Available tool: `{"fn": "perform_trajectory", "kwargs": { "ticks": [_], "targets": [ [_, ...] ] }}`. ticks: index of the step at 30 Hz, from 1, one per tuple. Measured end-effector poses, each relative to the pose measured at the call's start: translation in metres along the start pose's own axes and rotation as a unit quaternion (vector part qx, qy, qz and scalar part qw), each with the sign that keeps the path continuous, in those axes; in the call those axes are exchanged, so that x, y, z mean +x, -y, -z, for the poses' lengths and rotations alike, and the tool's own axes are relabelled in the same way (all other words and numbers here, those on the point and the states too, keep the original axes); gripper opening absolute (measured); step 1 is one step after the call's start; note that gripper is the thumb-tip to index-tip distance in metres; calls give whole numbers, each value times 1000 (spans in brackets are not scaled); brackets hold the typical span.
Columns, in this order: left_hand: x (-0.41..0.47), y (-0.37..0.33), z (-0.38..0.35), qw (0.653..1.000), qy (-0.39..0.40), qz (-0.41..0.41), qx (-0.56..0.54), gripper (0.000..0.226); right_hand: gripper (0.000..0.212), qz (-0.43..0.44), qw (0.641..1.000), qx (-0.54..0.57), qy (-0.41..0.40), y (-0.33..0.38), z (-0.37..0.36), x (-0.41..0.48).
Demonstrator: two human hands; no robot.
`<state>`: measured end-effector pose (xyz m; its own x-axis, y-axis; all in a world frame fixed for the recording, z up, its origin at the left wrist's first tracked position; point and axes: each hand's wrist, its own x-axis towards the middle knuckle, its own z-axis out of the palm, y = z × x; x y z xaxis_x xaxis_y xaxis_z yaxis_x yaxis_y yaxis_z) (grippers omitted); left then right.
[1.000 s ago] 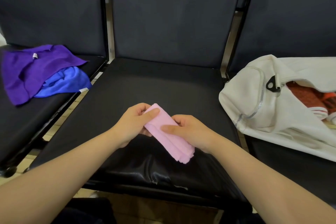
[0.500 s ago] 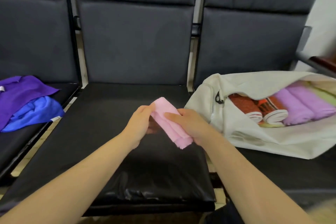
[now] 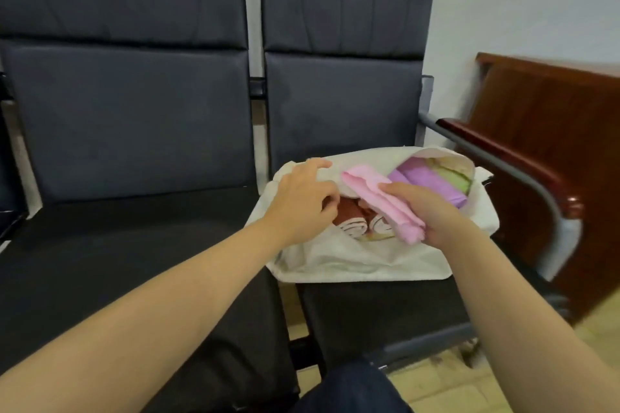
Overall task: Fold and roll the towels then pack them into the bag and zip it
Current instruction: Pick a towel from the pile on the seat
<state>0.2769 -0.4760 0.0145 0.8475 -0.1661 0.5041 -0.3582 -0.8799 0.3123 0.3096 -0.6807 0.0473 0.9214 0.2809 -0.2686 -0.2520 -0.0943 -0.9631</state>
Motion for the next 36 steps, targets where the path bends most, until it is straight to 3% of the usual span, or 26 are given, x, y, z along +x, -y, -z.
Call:
{"fn": "perform_trajectory", "kwargs": {
  "ticks": [4,6,8,12,15,19,24,28,31,36],
  "targets": [
    [24,-4,-14,959,150,-47,235,29,33,28,999,-19,15,-5,41,-1],
    [34,2,-16,916,144,-34,373,27,36,57,995,-63,58,-6,52,-2],
    [40,8,-11,905,100,22,413,26,31,55,987,-93,116,-5,52,-1],
    [47,6,-6,914,47,104,390,23,27,56,976,-148,149,-4,31,22],
    [48,4,-13,910,33,147,387,32,26,77,973,-163,143,-1,5,46],
    [47,6,-13,922,32,148,357,31,27,164,953,-246,72,-1,-24,83],
    [39,25,7,954,92,106,265,48,30,192,960,-205,-14,-7,-36,111],
    [35,28,12,959,93,89,251,53,34,165,950,-263,27,0,-54,116],
    [35,28,10,960,94,83,249,56,35,126,959,-239,91,5,-68,118],
    [34,31,10,959,91,75,256,52,40,119,924,-327,157,4,-82,121]
  ]
}}
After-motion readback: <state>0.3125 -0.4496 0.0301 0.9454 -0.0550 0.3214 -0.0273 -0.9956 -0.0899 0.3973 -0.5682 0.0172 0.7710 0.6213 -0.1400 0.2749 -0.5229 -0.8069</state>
